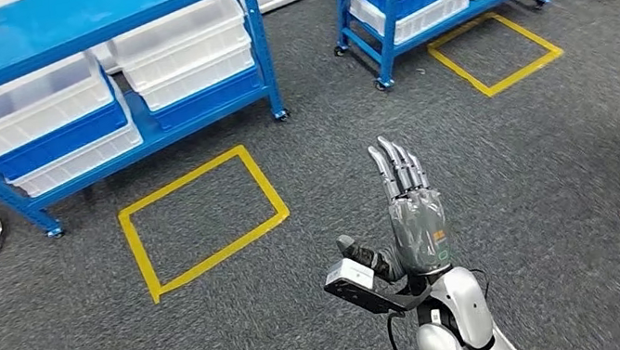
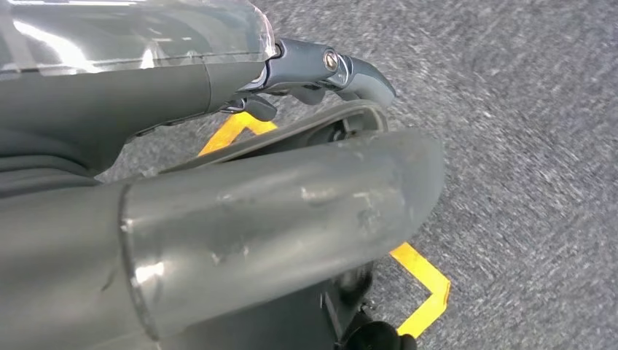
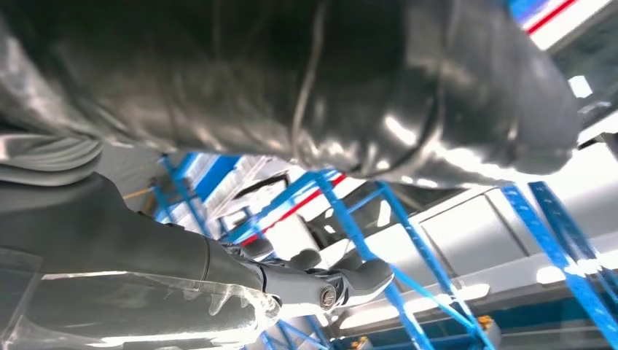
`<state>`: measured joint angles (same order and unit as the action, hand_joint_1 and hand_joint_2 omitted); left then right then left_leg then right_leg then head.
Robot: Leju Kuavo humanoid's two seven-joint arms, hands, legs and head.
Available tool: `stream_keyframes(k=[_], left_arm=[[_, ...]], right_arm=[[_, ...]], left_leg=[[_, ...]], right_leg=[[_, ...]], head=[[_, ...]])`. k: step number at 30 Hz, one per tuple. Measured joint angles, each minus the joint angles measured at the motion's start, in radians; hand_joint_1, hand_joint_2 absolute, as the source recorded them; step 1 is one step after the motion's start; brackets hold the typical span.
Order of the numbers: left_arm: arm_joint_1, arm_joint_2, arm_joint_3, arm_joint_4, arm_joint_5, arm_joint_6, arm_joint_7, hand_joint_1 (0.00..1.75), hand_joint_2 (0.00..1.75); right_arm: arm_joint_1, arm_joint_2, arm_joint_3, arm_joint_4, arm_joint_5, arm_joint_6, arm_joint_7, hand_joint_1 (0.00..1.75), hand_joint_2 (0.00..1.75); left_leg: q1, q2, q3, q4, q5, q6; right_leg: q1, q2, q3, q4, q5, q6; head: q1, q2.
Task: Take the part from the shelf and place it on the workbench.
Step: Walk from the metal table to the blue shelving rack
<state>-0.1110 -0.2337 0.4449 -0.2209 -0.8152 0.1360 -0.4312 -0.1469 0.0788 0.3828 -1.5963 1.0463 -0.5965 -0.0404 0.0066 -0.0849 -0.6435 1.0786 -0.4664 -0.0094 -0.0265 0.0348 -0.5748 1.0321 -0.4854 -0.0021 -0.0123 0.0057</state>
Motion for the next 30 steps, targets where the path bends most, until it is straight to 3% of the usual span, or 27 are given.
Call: stream_keyframes(k=[2, 4, 5, 6, 8, 10, 13, 15, 18, 19, 20, 21, 22, 24, 26, 28, 30], left_arm=[[-0.003, 0.000, 0.000, 0.000, 0.000, 0.000, 0.000, 0.00, 0.00], [-0.003, 0.000, 0.000, 0.000, 0.000, 0.000, 0.000, 0.00, 0.00], [-0.002, 0.000, 0.000, 0.000, 0.000, 0.000, 0.000, 0.00, 0.00], [0.000, 0.000, 0.000, 0.000, 0.000, 0.000, 0.000, 0.00, 0.00], [0.001, 0.000, 0.000, 0.000, 0.000, 0.000, 0.000, 0.00, 0.00], [0.000, 0.000, 0.000, 0.000, -0.001, 0.000, 0.000, 0.00, 0.00], [0.003, 0.001, 0.000, 0.000, -0.001, 0.000, 0.000, 0.00, 0.00], [0.003, 0.001, 0.001, 0.000, -0.001, 0.001, 0.000, 0.00, 0.00], [-0.002, 0.001, 0.001, 0.000, -0.001, 0.000, 0.000, 0.00, 0.00], [-0.002, 0.001, 0.001, 0.000, -0.001, 0.000, 0.000, 0.00, 0.00], [-0.002, 0.001, 0.001, 0.000, -0.002, 0.000, 0.000, 0.00, 0.00], [-0.001, 0.001, 0.001, 0.000, -0.002, 0.000, 0.000, 0.00, 0.00], [-0.001, 0.001, 0.001, 0.000, -0.002, 0.000, 0.000, 0.00, 0.00], [-0.002, 0.000, 0.002, 0.000, -0.003, 0.000, 0.000, 0.00, 0.00], [-0.003, -0.001, 0.002, 0.000, -0.004, 0.000, 0.000, 0.00, 0.00], [-0.003, 0.000, 0.002, 0.000, -0.004, 0.000, 0.000, 0.00, 0.00], [-0.003, 0.000, 0.002, 0.000, -0.005, 0.001, 0.000, 0.00, 0.00]], right_arm=[[0.001, 0.001, 0.001, 0.000, 0.000, 0.000, 0.000, 0.00, 0.00], [0.003, 0.001, 0.001, 0.000, 0.000, 0.000, 0.000, 0.00, 0.00], [0.003, 0.001, 0.001, 0.001, 0.000, 0.000, 0.000, 0.00, 0.00], [0.003, 0.001, 0.001, 0.001, 0.000, 0.000, 0.000, 0.00, 0.00], [0.003, 0.001, 0.002, 0.000, 0.000, -0.001, 0.000, 0.00, 0.00], [0.001, 0.001, 0.002, 0.000, 0.000, -0.001, 0.000, 0.00, 0.00], [0.000, 0.002, 0.004, -0.002, 0.000, -0.002, 0.000, 0.00, 0.00], [0.000, 0.001, 0.004, -0.004, -0.001, -0.002, 0.000, 0.00, 0.00], [0.004, 0.000, 0.004, -0.005, -0.002, -0.003, 0.000, 0.00, 0.00], [0.006, 0.000, 0.004, -0.005, -0.002, -0.003, 0.000, 0.00, 0.00], [0.008, 0.000, 0.004, -0.004, -0.003, -0.003, 0.000, 0.00, 0.00], [0.008, -0.001, 0.004, -0.004, -0.003, -0.003, 0.000, 0.00, 0.00], [0.008, -0.001, 0.004, -0.004, -0.003, -0.003, 0.000, 0.00, 0.00], [0.006, 0.000, 0.004, -0.005, -0.003, -0.003, 0.000, 0.00, 0.00], [0.006, 0.000, 0.004, -0.005, -0.003, -0.003, 0.000, 0.00, 0.00], [0.005, 0.000, 0.004, -0.005, -0.003, -0.004, 0.000, 0.00, 0.00], [0.003, 0.000, 0.004, -0.005, -0.003, -0.005, 0.000, 0.00, 0.00]], left_leg=[[0.002, 0.057, -0.055, 0.115, -0.058, -0.008], [0.005, 0.073, -0.103, 0.212, -0.091, -0.014], [0.006, 0.077, -0.107, 0.220, -0.085, -0.015], [0.006, 0.079, -0.085, 0.183, -0.060, -0.014], [0.005, 0.087, -0.009, 0.047, -0.003, -0.006], [-0.001, 0.094, 0.042, -0.044, 0.019, 0.005], [-0.004, 0.094, 0.048, -0.061, 0.020, 0.020], [0.001, 0.093, 0.054, -0.073, 0.026, 0.032], [0.001, 0.089, 0.057, -0.077, 0.027, 0.044], [0.001, 0.086, 0.057, -0.076, 0.025, 0.046], [0.000, 0.083, 0.057, -0.074, 0.024, 0.046], [0.001, 0.079, 0.058, -0.071, 0.022, 0.045], [0.001, 0.075, 0.058, -0.067, 0.019, 0.043], [-0.001, 0.068, 0.056, -0.057, 0.012, 0.035], [-0.003, 0.063, 0.052, -0.051, 0.009, 0.025], [-0.001, 0.062, 0.050, -0.051, 0.008, 0.015], [0.002, 0.067, 0.040, -0.023, -0.013, 0.005]], right_leg=[[0.005, -0.032, 0.004, -0.002, -0.003, -0.010], [0.009, -0.064, 0.005, -0.001, -0.006, -0.014], [0.009, -0.076, 0.006, -0.001, -0.008, -0.014], [0.010, -0.085, 0.007, -0.001, -0.010, -0.012], [0.011, -0.097, 0.012, -0.001, -0.014, -0.006], [0.014, -0.104, 0.014, 0.000, -0.016, 0.002], [0.014, -0.103, 0.015, -0.003, -0.016, 0.016], [0.013, -0.079, 0.002, 0.025, -0.038, 0.025], [0.011, -0.043, -0.083, 0.190, -0.115, 0.032], [0.011, -0.040, -0.110, 0.236, -0.125, 0.033], [0.010, -0.039, -0.123, 0.250, -0.115, 0.034], [0.009, -0.039, -0.116, 0.228, -0.088, 0.034], [0.008, -0.039, -0.095, 0.176, -0.050, 0.034], [0.007, -0.035, -0.044, 0.065, -0.003, 0.030], [0.011, -0.031, -0.025, 0.020, 0.001, 0.023], [0.012, -0.032, -0.025, 0.015, 0.005, 0.013], [0.010, -0.035, -0.020, 0.010, 0.008, 0.000]], head=[[-0.003, 0.000], [-0.003, 0.000], [-0.003, 0.000], [-0.003, 0.000], [-0.003, 0.000], [-0.003, 0.000], [-0.003, 0.000], [-0.002, 0.000], [-0.002, 0.000], [-0.002, 0.000], [-0.002, 0.000], [-0.002, 0.000], [-0.002, 0.000], [-0.002, 0.000], [-0.002, 0.000], [-0.002, 0.000], [-0.002, 0.000]])
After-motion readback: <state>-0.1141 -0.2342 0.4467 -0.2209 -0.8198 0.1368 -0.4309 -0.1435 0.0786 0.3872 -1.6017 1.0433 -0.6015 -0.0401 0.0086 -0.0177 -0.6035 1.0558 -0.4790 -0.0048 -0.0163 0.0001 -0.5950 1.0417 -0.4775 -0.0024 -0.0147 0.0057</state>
